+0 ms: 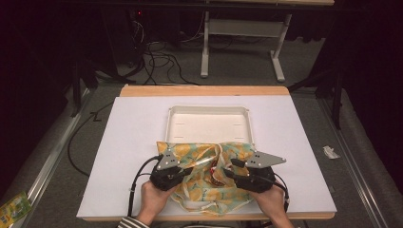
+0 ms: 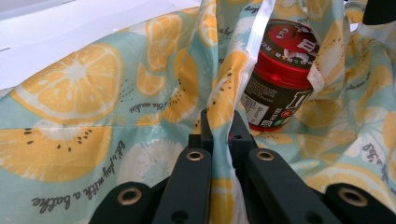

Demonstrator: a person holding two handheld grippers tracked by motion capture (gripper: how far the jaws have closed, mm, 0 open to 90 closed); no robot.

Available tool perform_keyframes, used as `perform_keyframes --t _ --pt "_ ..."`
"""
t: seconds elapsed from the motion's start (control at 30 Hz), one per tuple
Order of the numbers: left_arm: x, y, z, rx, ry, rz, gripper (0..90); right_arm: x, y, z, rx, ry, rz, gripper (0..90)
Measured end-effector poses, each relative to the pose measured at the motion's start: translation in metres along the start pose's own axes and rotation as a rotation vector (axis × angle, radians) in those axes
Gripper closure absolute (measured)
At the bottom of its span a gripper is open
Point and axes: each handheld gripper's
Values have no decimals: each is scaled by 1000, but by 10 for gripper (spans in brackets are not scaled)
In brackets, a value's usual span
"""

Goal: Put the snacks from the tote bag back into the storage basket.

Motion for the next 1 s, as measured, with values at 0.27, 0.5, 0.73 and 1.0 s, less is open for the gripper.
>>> perform_keyframes --t 0.27,0.5,0.73,1.0 --pt "2 0 -2 1 -2 1 898 19 -3 -9 6 -29 -26 554" --pt "0 -1 -3 7 -3 -5 898 22 -3 -8 -11 -54 -55 894" --pt "1 -1 -3 14 -5 -21 896 9 5 -7 1 -18 -59 900" --pt "-2 -2 -2 26 -17 -57 888 -14 27 -3 51 12 10 900"
Point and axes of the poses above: each handheld gripper's, and its own axes: x roughly forward along the jaws, z roughly out of its underside, y roughly to its right, and after that the axes turned 9 degrees about x, right-handed
